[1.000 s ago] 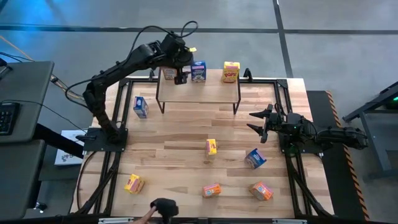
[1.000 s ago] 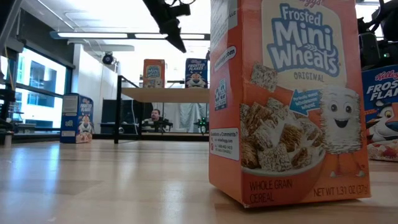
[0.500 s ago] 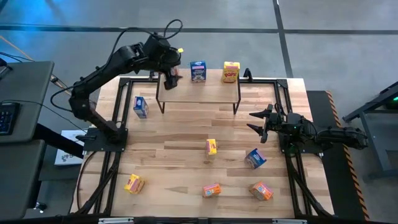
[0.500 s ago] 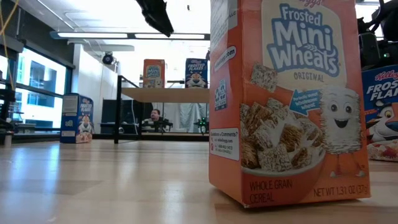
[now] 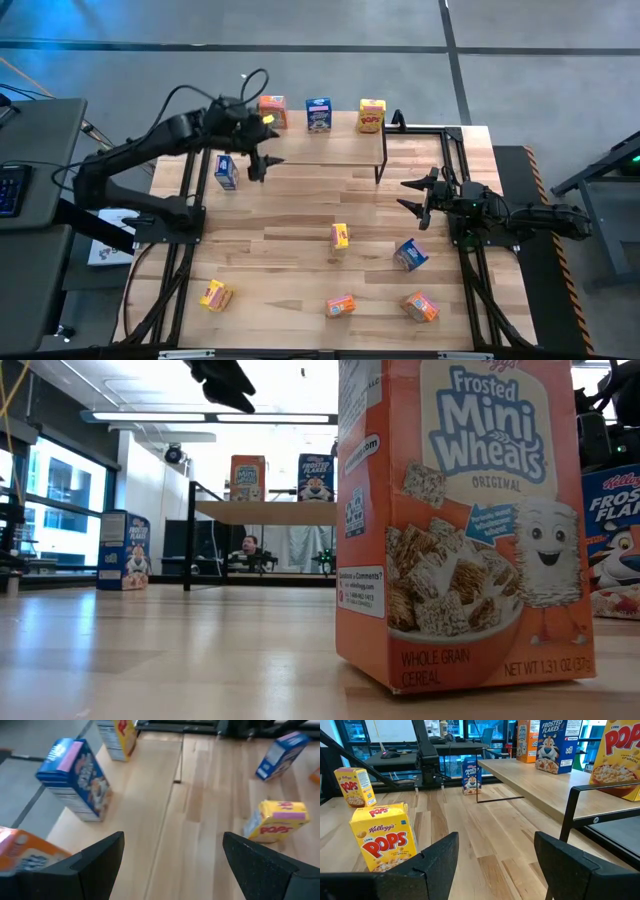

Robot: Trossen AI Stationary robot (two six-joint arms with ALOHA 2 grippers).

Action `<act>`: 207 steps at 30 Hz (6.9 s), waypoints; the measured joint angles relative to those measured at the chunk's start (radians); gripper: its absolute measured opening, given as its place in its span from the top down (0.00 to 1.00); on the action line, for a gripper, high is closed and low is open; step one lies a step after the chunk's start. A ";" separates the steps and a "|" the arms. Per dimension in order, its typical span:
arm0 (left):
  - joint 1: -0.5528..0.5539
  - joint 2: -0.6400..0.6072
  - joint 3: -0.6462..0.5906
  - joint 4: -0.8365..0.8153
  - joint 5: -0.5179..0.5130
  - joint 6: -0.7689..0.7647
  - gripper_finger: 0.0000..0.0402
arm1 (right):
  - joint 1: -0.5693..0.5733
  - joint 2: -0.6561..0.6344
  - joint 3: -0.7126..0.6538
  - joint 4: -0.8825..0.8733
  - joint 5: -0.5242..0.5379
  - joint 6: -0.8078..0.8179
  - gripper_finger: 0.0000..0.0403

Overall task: Stack cereal on shelf
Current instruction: Put the right yellow cereal box on the shelf aligned with the other yellow cereal box

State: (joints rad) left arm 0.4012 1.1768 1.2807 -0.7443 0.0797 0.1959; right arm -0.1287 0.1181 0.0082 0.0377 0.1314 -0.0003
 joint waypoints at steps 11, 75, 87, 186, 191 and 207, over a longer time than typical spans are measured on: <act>-0.105 -0.146 -0.310 0.307 -0.017 -0.114 0.18 | 0.000 0.000 0.000 0.000 0.000 0.000 0.37; -0.388 -0.133 -0.532 0.854 -0.573 -0.100 0.18 | 0.000 0.000 0.000 -0.013 -0.081 0.098 0.17; -0.388 -0.144 -0.532 0.834 -0.574 -0.090 0.18 | 0.000 0.000 0.000 -0.007 -0.079 0.216 0.17; -0.388 -0.311 -0.532 0.530 -0.667 -0.053 0.18 | 0.342 1.630 1.394 -0.803 -0.010 1.373 0.17; -0.388 -0.311 -0.532 0.529 -0.667 -0.053 0.18 | 0.341 1.660 1.393 -0.770 -0.011 1.372 0.17; -0.388 -0.311 -0.532 0.531 -0.666 -0.053 0.18 | 0.338 1.688 1.393 -0.803 -0.002 1.335 0.19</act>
State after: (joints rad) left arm 0.0132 0.8657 0.7490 -0.2138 -0.5865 0.1429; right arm 0.2096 1.8063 1.4014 -0.7648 0.1296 1.3346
